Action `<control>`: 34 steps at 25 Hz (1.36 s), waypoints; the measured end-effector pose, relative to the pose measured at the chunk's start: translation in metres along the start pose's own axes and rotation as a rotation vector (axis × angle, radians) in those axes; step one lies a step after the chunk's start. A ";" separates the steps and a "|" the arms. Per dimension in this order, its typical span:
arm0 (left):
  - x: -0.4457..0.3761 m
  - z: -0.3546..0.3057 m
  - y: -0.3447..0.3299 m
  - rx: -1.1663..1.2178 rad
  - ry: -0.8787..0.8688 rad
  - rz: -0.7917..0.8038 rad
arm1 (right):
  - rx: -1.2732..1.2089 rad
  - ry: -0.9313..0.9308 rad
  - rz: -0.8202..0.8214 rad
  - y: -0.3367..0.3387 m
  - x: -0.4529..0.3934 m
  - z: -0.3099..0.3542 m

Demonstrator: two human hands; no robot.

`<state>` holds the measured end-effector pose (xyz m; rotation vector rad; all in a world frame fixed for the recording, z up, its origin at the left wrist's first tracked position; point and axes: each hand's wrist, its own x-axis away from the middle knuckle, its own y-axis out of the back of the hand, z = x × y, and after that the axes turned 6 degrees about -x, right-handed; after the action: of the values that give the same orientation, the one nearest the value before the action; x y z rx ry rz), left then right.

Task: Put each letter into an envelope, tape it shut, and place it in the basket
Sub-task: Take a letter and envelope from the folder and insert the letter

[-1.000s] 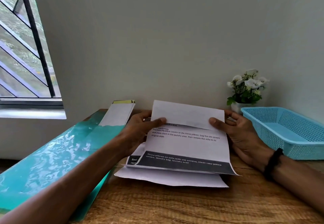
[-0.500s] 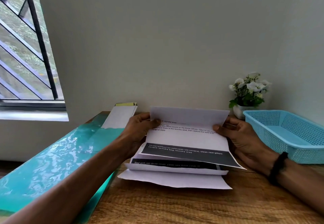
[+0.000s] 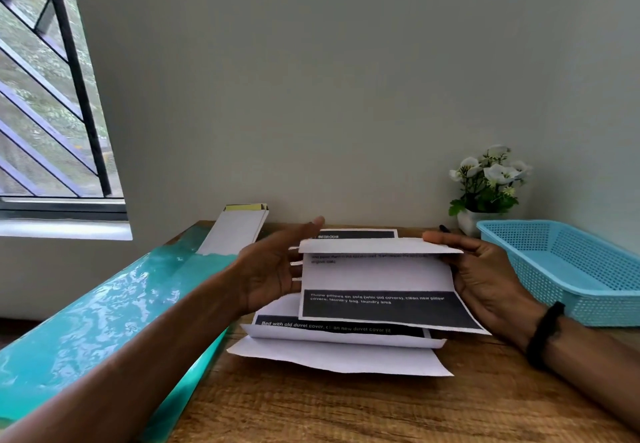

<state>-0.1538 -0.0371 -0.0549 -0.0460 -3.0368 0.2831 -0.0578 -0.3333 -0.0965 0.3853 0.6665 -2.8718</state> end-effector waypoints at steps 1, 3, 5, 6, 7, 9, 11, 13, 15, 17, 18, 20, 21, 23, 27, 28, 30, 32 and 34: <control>0.003 0.001 -0.003 -0.065 0.003 0.031 | 0.015 0.008 -0.008 0.000 0.000 0.000; 0.006 0.006 -0.008 -0.173 -0.016 0.072 | 0.031 0.019 -0.011 0.002 0.001 0.000; 0.005 0.008 -0.008 -0.205 -0.054 0.078 | 0.029 0.024 0.005 0.000 0.002 0.001; 0.003 0.008 -0.007 -0.197 -0.072 0.060 | 0.050 0.021 0.011 0.000 0.001 0.002; 0.001 0.006 -0.005 -0.181 -0.086 0.027 | 0.087 0.023 0.021 0.000 0.001 0.003; -0.002 0.003 -0.001 -0.149 -0.121 -0.031 | 0.102 -0.012 0.096 0.001 0.000 0.007; -0.003 0.003 0.002 -0.134 -0.165 -0.060 | -0.008 -0.104 0.196 0.001 0.001 0.009; -0.002 0.001 0.002 -0.132 -0.191 -0.098 | -0.014 -0.162 0.260 -0.002 0.004 0.010; -0.002 0.000 0.001 -0.156 -0.195 -0.131 | 0.072 -0.141 0.270 -0.005 0.005 0.006; -0.001 0.000 0.001 -0.177 -0.178 -0.155 | 0.149 -0.075 0.218 -0.005 0.006 0.003; -0.001 0.000 0.001 -0.169 -0.168 -0.162 | 0.155 -0.067 0.184 -0.004 0.005 0.003; -0.001 0.000 0.000 -0.134 -0.146 -0.161 | 0.108 -0.084 0.164 -0.002 0.006 0.001; 0.000 0.000 -0.001 -0.107 -0.133 -0.162 | 0.080 -0.094 0.170 -0.002 0.006 0.002; 0.000 -0.001 -0.002 -0.029 -0.109 -0.172 | 0.061 -0.100 0.178 -0.003 0.008 0.004; -0.002 -0.002 -0.001 0.238 -0.054 -0.190 | 0.048 -0.093 0.209 -0.003 0.008 0.004; -0.002 -0.002 0.001 0.285 -0.039 -0.174 | 0.047 -0.093 0.213 -0.003 0.009 0.005; -0.002 -0.004 0.004 0.327 -0.020 -0.137 | 0.076 -0.098 0.235 -0.004 0.009 0.006; 0.000 -0.005 0.003 0.312 -0.026 -0.119 | 0.078 -0.112 0.247 -0.006 0.010 0.008; 0.001 -0.003 0.000 0.218 -0.054 -0.141 | -0.038 -0.143 0.194 -0.005 0.009 0.007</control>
<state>-0.1541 -0.0367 -0.0523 0.1933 -3.0212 0.6092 -0.0694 -0.3329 -0.0906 0.2230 0.6207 -2.6688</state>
